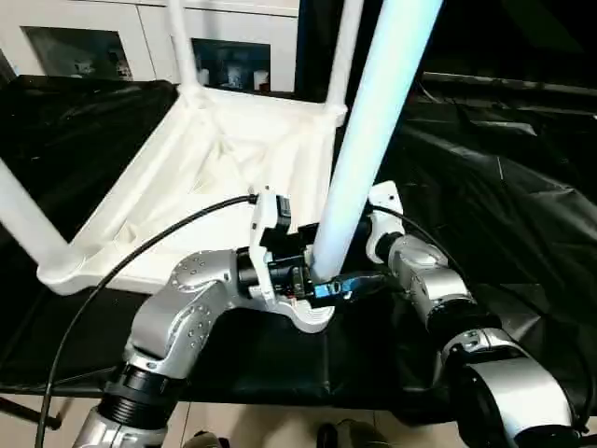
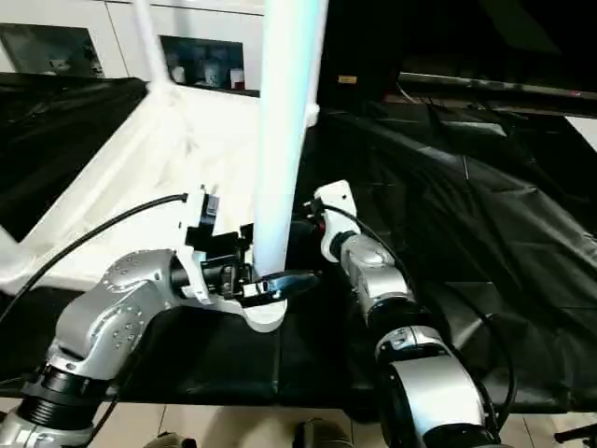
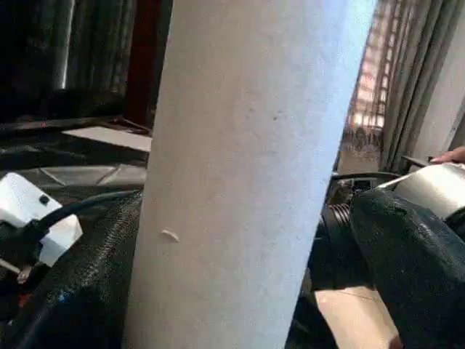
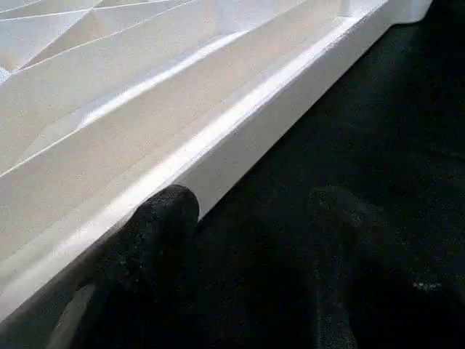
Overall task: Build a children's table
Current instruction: Rotate table base
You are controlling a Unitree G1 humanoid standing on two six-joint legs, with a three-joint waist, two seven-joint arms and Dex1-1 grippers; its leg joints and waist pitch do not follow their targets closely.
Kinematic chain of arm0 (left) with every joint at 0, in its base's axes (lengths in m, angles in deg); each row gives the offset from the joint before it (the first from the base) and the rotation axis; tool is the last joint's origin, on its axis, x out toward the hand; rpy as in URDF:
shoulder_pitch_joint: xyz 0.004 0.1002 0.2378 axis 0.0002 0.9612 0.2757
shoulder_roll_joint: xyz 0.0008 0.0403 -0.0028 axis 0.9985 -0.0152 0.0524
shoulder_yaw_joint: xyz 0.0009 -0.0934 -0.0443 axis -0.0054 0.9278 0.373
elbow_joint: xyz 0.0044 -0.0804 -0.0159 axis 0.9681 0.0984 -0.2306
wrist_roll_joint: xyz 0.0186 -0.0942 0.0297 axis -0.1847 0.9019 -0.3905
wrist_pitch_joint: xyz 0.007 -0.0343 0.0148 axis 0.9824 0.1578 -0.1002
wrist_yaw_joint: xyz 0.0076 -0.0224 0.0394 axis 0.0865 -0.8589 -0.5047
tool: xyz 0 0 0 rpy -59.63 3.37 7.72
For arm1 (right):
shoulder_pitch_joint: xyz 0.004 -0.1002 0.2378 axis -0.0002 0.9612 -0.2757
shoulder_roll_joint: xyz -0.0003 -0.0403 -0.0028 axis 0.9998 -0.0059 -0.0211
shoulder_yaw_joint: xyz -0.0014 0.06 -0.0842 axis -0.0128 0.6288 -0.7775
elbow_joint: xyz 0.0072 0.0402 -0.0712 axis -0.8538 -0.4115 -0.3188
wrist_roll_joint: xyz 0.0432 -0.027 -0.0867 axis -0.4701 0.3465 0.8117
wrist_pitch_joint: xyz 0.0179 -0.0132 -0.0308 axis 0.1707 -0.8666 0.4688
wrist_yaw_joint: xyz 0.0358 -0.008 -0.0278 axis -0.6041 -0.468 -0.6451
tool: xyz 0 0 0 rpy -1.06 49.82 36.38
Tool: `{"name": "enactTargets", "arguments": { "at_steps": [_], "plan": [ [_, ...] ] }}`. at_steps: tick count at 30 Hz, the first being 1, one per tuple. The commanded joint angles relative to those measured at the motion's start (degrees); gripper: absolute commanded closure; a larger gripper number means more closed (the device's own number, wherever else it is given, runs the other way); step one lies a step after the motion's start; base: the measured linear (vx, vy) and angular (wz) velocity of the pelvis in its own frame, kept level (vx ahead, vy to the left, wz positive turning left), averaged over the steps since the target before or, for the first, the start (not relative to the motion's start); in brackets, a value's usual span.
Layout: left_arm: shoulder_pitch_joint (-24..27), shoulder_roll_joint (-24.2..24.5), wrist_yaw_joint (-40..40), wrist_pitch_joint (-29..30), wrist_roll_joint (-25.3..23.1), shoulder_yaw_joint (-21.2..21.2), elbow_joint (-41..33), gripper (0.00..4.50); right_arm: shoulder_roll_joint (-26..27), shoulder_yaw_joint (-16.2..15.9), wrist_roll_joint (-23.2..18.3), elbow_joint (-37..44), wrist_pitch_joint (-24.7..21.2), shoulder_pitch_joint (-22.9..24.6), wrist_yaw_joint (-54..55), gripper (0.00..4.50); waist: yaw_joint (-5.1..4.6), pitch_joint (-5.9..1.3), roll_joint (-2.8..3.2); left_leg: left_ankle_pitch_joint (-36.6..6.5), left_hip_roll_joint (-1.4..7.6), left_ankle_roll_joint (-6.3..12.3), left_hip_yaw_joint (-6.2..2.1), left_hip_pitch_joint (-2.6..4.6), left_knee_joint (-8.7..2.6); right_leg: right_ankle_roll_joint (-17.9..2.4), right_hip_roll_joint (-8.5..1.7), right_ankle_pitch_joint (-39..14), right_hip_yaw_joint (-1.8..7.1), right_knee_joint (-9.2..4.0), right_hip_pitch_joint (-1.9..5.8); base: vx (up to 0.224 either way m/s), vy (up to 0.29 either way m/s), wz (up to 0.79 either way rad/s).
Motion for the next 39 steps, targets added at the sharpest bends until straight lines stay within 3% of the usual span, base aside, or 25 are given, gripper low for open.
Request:
{"name": "enactTargets", "arguments": {
  "at_steps": [1, 7, 12, 15, 17, 20, 22, 23, 25, 26, 27, 31, 33, 35, 39],
  "plan": [
    [-0.6, -0.8, -1.1, -1.1, -1.9, -1.9, 1.4, 0.04, 1.6, -1.5, 0.4, -0.2, 1.8, -0.1, 0.5, 1.50, 0.66, -5.02, 0.42, -11.3, -0.10, 2.26, -0.03, 0.26, -3.29, -13.7, -2.52, -9.1, 1.56, -3.88, 3.86, 0.000, 0.000, 0.00],
    [-2.6, 0.7, -4.4, -5.5, -5.9, 1.3, 5.4, 0.04, -0.9, 2.1, -0.6, -0.3, 3.8, -0.7, 5.7, 1.50, 0.80, -5.04, 0.39, -11.7, -0.17, 1.84, -0.07, 0.43, -3.30, -12.7, -2.52, -10.1, 1.52, -3.95, 3.75, 0.000, 0.000, 0.00],
    [-2.3, 6.3, -1.8, -7.2, -8.0, 3.0, 5.5, 0.04, -5.3, 3.2, -2.3, 4.5, 3.5, 1.1, -1.1, 1.50, 1.64, -4.95, 0.35, -11.6, -0.21, 2.37, -0.01, 0.51, -3.38, -12.3, -2.22, -9.0, 1.48, -3.83, 3.77, 0.000, 0.000, 0.00],
    [-1.6, 10.4, 1.2, -9.0, -9.9, 2.2, 6.7, 0.04, -9.6, -0.1, -1.8, 11.3, 2.7, 5.4, -10.3, 1.50, 2.00, -4.91, 0.22, -11.8, -0.20, 2.47, -0.07, 0.46, -3.43, -11.5, -2.27, -10.7, 1.52, -4.08, 3.89, 0.000, 0.000, 0.00],
    [-1.4, 12.7, 4.3, -9.4, -10.1, 1.8, 7.7, 0.31, -12.7, -2.3, -1.7, 16.2, 1.6, 8.6, -16.2, 1.50, 2.23, -4.96, 0.19, -11.6, -0.16, 2.33, -0.09, 0.47, -3.46, -11.5, -2.40, -11.5, 1.54, -4.14, 3.87, 0.000, 0.000, 0.00],
    [-1.7, 14.9, 7.1, -10.0, -10.7, 1.1, 9.3, 0.42, -16.1, -3.7, -2.5, 21.2, 0.0, 11.7, -22.0, 1.50, 2.49, -5.03, 0.16, -11.4, -0.22, 2.36, 0.00, 0.49, -3.34, -11.5, -2.39, -11.7, 1.67, -4.13, 3.74, 0.000, 0.000, 0.00],
    [-2.8, 17.0, 9.2, -11.9, -12.6, -0.3, 11.6, 0.65, -19.9, -4.7, -3.8, 27.2, -2.0, 15.0, -27.3, 1.50, 3.04, -5.02, 0.43, -12.2, -0.11, 2.59, -0.15, 0.76, -3.40, -10.8, -2.34, -12.7, 1.65, -4.36, 3.78, 0.000, 0.000, 0.00],
    [-3.4, 18.1, 10.5, -13.0, -13.8, -1.2, 12.8, 0.81, -21.7, -5.0, -4.8, 30.2, -3.6, 16.4, -29.9, 1.50, 2.91, -4.94, 0.26, -12.1, -0.15, 2.64, -0.17, 0.56, -3.51, -10.8, -2.33, -12.6, 1.65, -4.28, 3.79, 0.000, 0.000, 0.00],
    [-4.3, 19.2, 12.9, -13.8, -14.7, -2.3, 14.6, 0.82, -24.3, -5.3, -6.2, 34.6, -5.7, 18.2, -33.2, 1.50, 3.30, -5.01, 0.36, -12.4, -0.08, 2.79, -0.17, 0.89, -3.49, -10.6, -2.28, -13.0, 1.68, -4.37, 3.66, 0.000, 0.000, 0.00],
    [-5.0, 19.9, 14.3, -14.4, -15.7, -3.1, 15.8, 0.86, -25.8, -5.5, -7.1, 37.1, -7.1, 19.1, -35.2, 1.50, 3.29, -4.86, 0.67, -12.7, -0.08, 2.43, -0.30, 0.58, -3.65, -10.7, -2.44, -14.1, 1.62, -4.42, 3.79, 0.000, 0.000, 0.00],
    [-5.7, 20.8, 15.6, -15.2, -17.1, -4.3, 17.2, 1.11, -27.2, -5.6, -7.9, 39.4, -8.5, 19.9, -36.8, 1.50, 3.39, -4.80, 0.42, -13.3, -0.18, 2.38, -0.24, 0.72, -3.64, -10.3, -2.18, -15.2, 1.58, -4.83, 3.68, 0.000, 0.000, 0.00],
    [-8.2, 21.6, 16.9, -18.8, -21.5, -6.9, 22.0, 1.31, -30.4, -6.3, -10.1, 46.2, -13.1, 21.9, -40.7, 1.50, 3.66, -4.92, 0.37, -13.6, -0.06, 2.11, -0.30, 0.81, -3.51, -9.6, -2.37, -16.5, 1.66, -4.79, 3.58, 0.000, 0.000, 0.00],
    [-9.4, 21.4, 16.8, -20.3, -22.8, -7.5, 24.2, 1.43, -31.3, -6.7, -10.8, 48.5, -14.6, 22.8, -42.0, 1.50, 3.65, -4.96, 0.19, -13.2, -0.06, 1.70, -0.55, 0.30, -3.63, -9.5, -2.72, -17.4, 1.57, -4.69, 3.89, 0.000, 0.000, 0.00],
    [-10.6, 21.2, 16.7, -21.6, -23.9, -8.0, 26.2, 1.68, -32.0, -7.1, -11.2, 50.2, -15.8, 23.4, -43.0, 1.50, 3.74, -4.91, 0.15, -13.6, -0.08, 1.65, -0.42, 0.69, -3.49, -9.2, -2.55, -18.3, 1.66, -4.96, 3.42, 0.000, 0.000, 0.00],
    [-13.6, 20.6, 16.9, -24.1, -26.5, -9.3, 31.1, 1.82, -33.4, -8.0, -12.1, 53.7, -18.7, 24.8, -44.5, 1.50, 4.14, -5.00, 0.08, -13.2, -0.03, 1.55, -0.50, 0.66, -3.52, -9.3, -2.73, -18.0, 1.63, -4.88, 3.55, 0.000, 0.000, 0.00]
  ]
}}
